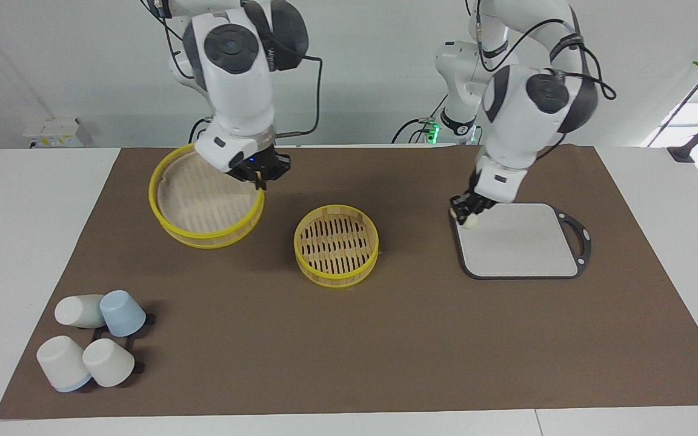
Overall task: Place bun in steamer
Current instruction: 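Set the lid aside with the right gripper while the left gripper carries the bun, then lower the bun into the open steamer and open the left gripper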
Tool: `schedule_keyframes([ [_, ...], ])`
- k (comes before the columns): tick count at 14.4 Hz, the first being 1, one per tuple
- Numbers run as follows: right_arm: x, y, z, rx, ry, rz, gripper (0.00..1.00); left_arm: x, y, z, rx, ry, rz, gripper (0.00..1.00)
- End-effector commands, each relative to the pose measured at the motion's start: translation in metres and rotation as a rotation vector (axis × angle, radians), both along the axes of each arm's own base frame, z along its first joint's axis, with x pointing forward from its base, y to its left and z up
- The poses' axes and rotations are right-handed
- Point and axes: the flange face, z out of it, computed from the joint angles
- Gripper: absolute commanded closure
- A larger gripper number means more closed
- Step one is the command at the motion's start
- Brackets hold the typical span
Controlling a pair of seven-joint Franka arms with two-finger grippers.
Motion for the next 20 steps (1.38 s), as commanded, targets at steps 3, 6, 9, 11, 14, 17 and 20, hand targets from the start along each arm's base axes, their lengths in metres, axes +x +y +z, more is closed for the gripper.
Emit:
schedule_keyframes([
  [3,-0.009,-0.123,0.007,0.003,0.064,0.112,1.0,-0.072,-0.144,-0.077,-0.066,-0.077,-0.023,0.73],
  [6,-0.015,-0.137,-0.006,-0.013,0.073,0.129,1.0,-0.093,-0.177,-0.144,-0.034,-0.068,-0.055,0.73],
  [9,-0.02,-0.133,-0.015,-0.016,0.068,0.139,1.0,-0.094,-0.185,-0.164,-0.034,-0.082,-0.054,0.73],
  [11,-0.021,-0.131,-0.014,-0.015,0.065,0.142,1.0,-0.094,-0.185,-0.165,-0.031,-0.078,-0.055,0.7],
  [14,-0.021,-0.128,-0.013,-0.015,0.06,0.147,1.0,-0.095,-0.183,-0.161,-0.015,-0.054,-0.053,0.0],
  [17,-0.02,-0.119,-0.01,-0.013,0.051,0.151,1.0,-0.092,-0.163,-0.113,-0.027,-0.037,-0.031,0.0],
  [20,-0.012,-0.059,-0.007,0.019,-0.065,0.164,1.0,-0.08,-0.103,-0.045,-0.026,0.006,0.028,0.0],
])
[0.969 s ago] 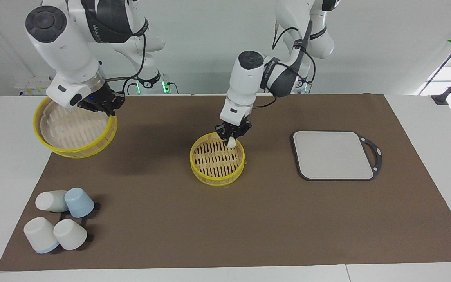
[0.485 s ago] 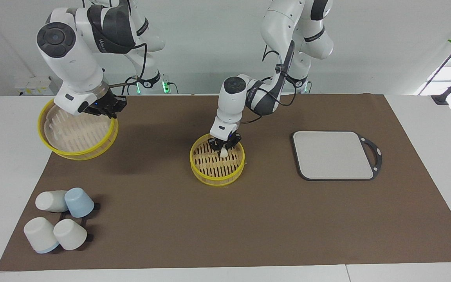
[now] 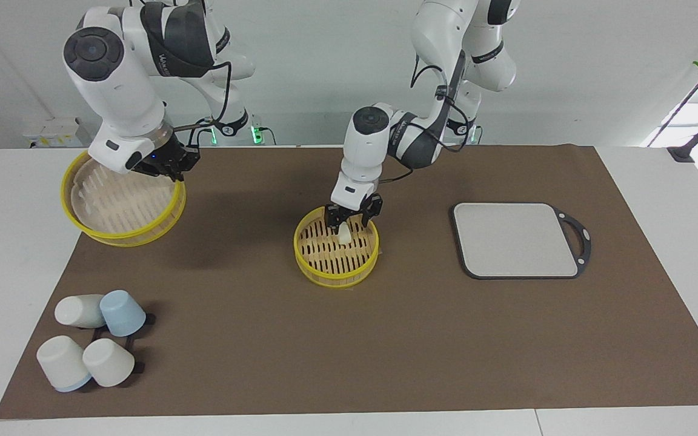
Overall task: Place bun in steamer
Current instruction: 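Lower the bun into the open steamer and open the left gripper, then place the lid on the steamer with the right gripper while the left gripper withdraws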
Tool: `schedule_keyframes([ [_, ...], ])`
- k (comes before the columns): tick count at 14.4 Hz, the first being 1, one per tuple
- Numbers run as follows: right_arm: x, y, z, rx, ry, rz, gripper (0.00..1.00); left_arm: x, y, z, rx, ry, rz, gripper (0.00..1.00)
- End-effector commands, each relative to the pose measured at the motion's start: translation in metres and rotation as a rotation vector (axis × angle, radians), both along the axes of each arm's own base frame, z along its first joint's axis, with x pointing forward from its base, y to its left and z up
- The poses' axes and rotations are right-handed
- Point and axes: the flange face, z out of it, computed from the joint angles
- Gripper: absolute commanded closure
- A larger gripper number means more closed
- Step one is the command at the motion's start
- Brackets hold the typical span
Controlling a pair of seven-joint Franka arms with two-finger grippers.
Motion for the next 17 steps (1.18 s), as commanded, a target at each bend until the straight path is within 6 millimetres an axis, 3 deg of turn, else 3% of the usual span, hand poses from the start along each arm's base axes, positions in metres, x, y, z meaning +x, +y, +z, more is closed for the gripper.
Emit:
schedule_keyframes([
  [1,-0.007,0.093,0.004,0.018,-0.124,0.005,1.0,0.006,0.074,0.077,-0.021,0.045,0.069,0.0],
  [2,-0.008,0.132,-0.003,0.027,-0.152,-0.022,1.0,0.011,0.104,0.097,-0.021,0.053,0.067,0.0],
  [4,-0.011,0.235,-0.029,0.103,-0.201,-0.114,1.0,0.022,0.175,0.136,-0.019,0.066,0.037,0.0],
  [6,-0.011,0.309,-0.068,0.149,-0.247,-0.16,1.0,0.031,0.255,0.168,0.002,0.087,-0.04,0.0],
  [7,-0.012,0.329,-0.083,0.16,-0.262,-0.17,1.0,0.034,0.29,0.179,0.023,0.087,-0.088,0.0],
  [10,-0.009,0.336,-0.106,0.154,-0.252,-0.177,1.0,0.041,0.376,0.206,0.098,0.081,-0.199,0.0],
  [12,-0.018,0.352,-0.121,0.152,-0.235,-0.208,1.0,0.04,0.413,0.207,0.124,0.096,-0.273,0.0],
  [14,-0.022,0.36,-0.136,0.155,-0.235,-0.212,1.0,0.038,0.42,0.206,0.148,0.112,-0.302,0.0],
  [17,-0.025,0.364,-0.14,0.158,-0.227,-0.239,1.0,0.034,0.424,0.207,0.147,0.129,-0.301,0.0],
])
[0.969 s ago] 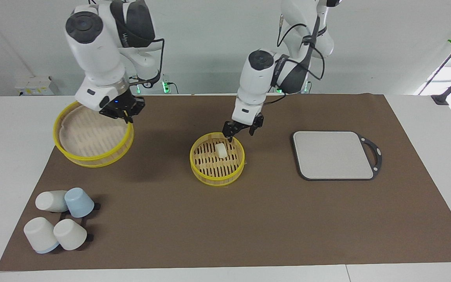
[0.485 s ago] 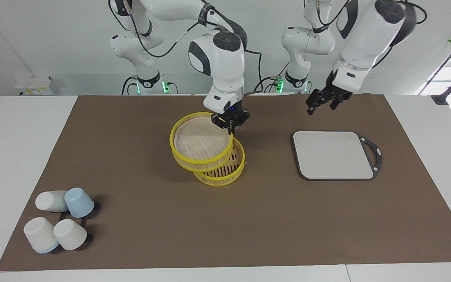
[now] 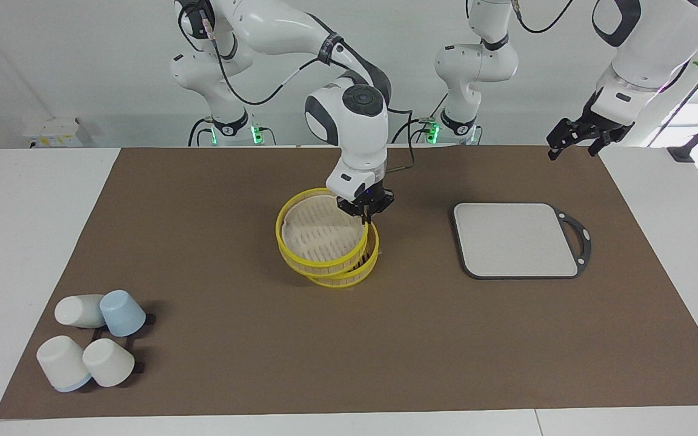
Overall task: Place bun in steamer
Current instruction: 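Place the lid on the steamer with the right gripper while the left gripper withdraws, then open the right gripper off the lid and lift it away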
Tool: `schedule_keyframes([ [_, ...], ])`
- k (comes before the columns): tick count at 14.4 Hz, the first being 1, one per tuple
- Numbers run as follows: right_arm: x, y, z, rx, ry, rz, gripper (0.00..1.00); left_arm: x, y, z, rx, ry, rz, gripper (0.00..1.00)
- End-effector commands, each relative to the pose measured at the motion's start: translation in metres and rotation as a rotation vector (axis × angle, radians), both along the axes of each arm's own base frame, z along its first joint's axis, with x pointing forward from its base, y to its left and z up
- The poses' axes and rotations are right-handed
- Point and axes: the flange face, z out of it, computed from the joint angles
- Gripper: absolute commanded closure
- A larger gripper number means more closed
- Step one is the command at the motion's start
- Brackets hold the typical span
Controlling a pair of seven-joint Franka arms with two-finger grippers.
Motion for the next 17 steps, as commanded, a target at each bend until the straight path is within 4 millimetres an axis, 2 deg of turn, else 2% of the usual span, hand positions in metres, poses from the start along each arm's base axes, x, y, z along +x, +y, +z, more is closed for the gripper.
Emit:
schedule_keyframes([
  [1,-0.003,0.006,0.002,0.043,0.009,-0.038,1.0,-0.002,0.001,0.006,0.027,0.027,-0.025,0.0],
  [7,0.0,0.01,-0.005,0.12,-0.023,-0.096,1.0,0.006,-0.008,0.016,-0.063,0.024,-0.013,0.0],
  [8,-0.001,0.011,-0.009,0.124,-0.028,-0.098,1.0,0.009,-0.015,0.018,-0.068,0.02,-0.024,0.0],
  [10,-0.015,0.02,-0.022,0.129,-0.033,-0.083,1.0,0.012,-0.011,0.02,-0.076,0.021,-0.014,0.0],
  [13,-0.017,0.019,-0.025,0.127,-0.034,-0.083,1.0,0.012,-0.014,0.022,-0.075,0.018,-0.02,0.0],
  [14,-0.017,0.019,-0.026,0.125,-0.032,-0.083,0.83,0.012,-0.013,0.022,-0.07,0.018,-0.018,0.0],
  [15,-0.017,0.018,-0.025,0.12,-0.031,-0.082,0.71,0.014,-0.016,0.021,-0.061,0.021,-0.024,0.0],
  [16,-0.016,0.017,-0.025,0.116,-0.032,-0.082,0.45,0.016,-0.017,0.025,-0.054,0.012,-0.027,0.0],
  [17,-0.014,0.015,-0.02,0.103,-0.033,-0.086,0.0,0.019,-0.017,0.023,-0.046,0.024,-0.029,0.0],
])
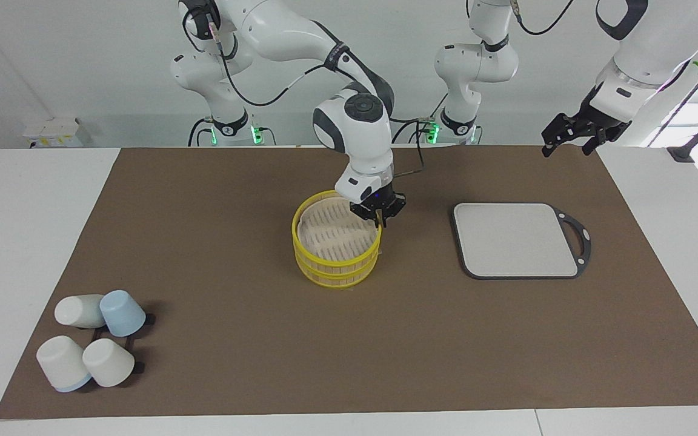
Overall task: Place bun in steamer
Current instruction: 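Open the right gripper off the lid and lift it away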
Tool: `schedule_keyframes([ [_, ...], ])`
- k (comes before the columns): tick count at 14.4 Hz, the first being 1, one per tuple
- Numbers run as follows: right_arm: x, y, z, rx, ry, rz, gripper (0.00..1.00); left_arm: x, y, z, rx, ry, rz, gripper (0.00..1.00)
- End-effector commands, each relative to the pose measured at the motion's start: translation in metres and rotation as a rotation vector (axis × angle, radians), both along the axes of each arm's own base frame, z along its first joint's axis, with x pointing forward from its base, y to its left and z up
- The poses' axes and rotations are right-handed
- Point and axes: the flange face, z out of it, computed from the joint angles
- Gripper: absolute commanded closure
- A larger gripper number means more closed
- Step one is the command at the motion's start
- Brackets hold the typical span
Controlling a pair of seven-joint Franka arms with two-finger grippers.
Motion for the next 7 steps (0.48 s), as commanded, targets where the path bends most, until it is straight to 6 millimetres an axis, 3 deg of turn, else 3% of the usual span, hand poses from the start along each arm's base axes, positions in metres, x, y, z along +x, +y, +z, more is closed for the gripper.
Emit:
schedule_keyframes([
  [1,-0.002,-0.005,0.009,-0.011,0.017,-0.029,0.0,0.009,-0.002,0.006,0.022,0.022,-0.014,0.0],
  [3,0.009,-0.026,0.039,-0.017,0.013,-0.052,0.0,0.009,-0.003,0.007,0.023,0.02,-0.016,0.0],
  [5,0.025,-0.074,0.085,-0.03,-0.001,-0.09,0.0,0.007,-0.003,0.01,0.035,0.014,-0.02,0.0],
  [7,0.034,-0.142,0.126,-0.063,0.029,-0.072,0.0,0.007,-0.001,0.011,0.036,0.012,-0.017,0.0],
])
